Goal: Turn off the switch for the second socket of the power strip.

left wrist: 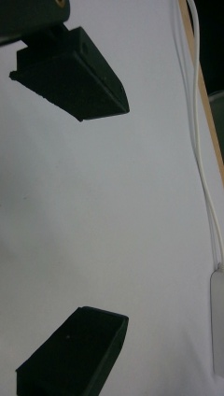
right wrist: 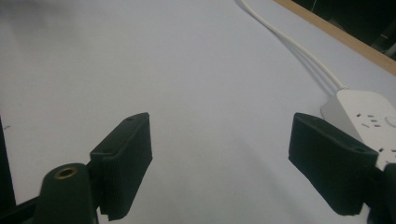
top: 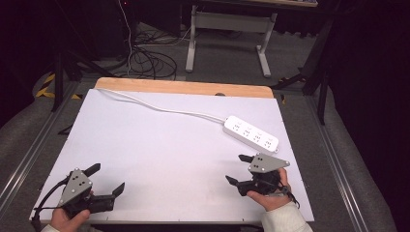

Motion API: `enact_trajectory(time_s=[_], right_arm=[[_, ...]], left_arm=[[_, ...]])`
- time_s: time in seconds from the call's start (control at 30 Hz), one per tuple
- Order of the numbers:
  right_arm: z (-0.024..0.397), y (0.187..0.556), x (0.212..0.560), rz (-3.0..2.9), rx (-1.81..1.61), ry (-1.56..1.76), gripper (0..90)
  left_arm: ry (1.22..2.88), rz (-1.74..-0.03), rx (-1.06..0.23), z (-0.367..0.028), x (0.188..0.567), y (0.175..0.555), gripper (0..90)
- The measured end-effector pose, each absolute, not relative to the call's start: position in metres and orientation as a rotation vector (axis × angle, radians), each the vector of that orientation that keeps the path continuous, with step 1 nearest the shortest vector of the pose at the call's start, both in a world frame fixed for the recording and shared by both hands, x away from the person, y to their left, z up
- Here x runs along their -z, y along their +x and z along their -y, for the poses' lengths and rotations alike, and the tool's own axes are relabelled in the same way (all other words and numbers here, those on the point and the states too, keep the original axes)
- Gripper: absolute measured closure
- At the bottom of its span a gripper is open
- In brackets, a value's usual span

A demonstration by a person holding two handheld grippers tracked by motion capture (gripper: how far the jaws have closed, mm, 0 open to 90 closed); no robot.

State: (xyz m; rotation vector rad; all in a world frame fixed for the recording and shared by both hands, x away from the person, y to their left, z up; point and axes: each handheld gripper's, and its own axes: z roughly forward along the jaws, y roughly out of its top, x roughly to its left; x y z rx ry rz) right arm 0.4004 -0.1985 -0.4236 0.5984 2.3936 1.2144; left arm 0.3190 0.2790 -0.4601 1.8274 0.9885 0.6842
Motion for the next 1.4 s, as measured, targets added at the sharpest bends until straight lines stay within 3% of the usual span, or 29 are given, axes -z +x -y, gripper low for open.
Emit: enact_trajectory(time_s=[0.77,0.8,0.83,0.87,0.93,1.0,1.07,1.13,1.17,1.23,1.33,1.4], right_arm=[[0.198,0.427,0.391,-2.395,-1.205,0.589,25.4],[0.197,0.428,0.391,-2.395,-1.201,0.588,27.2],[0.197,0.431,0.389,-2.405,-1.184,0.589,35.2],[0.197,0.431,0.389,-2.405,-1.184,0.589,35.2],[0.197,0.437,0.384,-2.425,-1.173,0.586,47.1],[0.198,0.442,0.381,-2.426,-1.159,0.619,50.6],[0.199,0.449,0.378,-2.434,-1.159,0.648,61.4],[0.2,0.453,0.377,-2.438,-1.161,0.665,64.2],[0.201,0.461,0.376,-2.432,-1.143,0.711,72.3],[0.202,0.466,0.377,-2.434,-1.138,0.741,75.0],[0.205,0.48,0.377,-2.434,-1.121,0.791,88.7],[0.206,0.485,0.378,-2.418,-1.128,0.81,90.0]], left_arm=[[1.84,-0.978,-0.69,-0.278,0.46,0.319,3.5],[1.841,-0.976,-0.692,-0.278,0.46,0.319,3.5],[1.841,-0.976,-0.694,-0.278,0.46,0.319,3.5],[1.84,-0.976,-0.693,-0.278,0.46,0.319,3.5],[1.84,-0.977,-0.69,-0.278,0.46,0.319,3.5],[1.839,-0.976,-0.693,-0.278,0.46,0.318,3.5],[1.841,-0.975,-0.693,-0.278,0.46,0.318,3.5],[1.841,-0.975,-0.694,-0.278,0.46,0.319,3.5],[1.841,-0.976,-0.694,-0.278,0.46,0.319,3.5],[1.841,-0.978,-0.693,-0.278,0.46,0.319,3.5],[1.84,-0.981,-0.694,-0.278,0.46,0.319,3.5],[1.84,-0.982,-0.694,-0.278,0.46,0.319,3.5]])
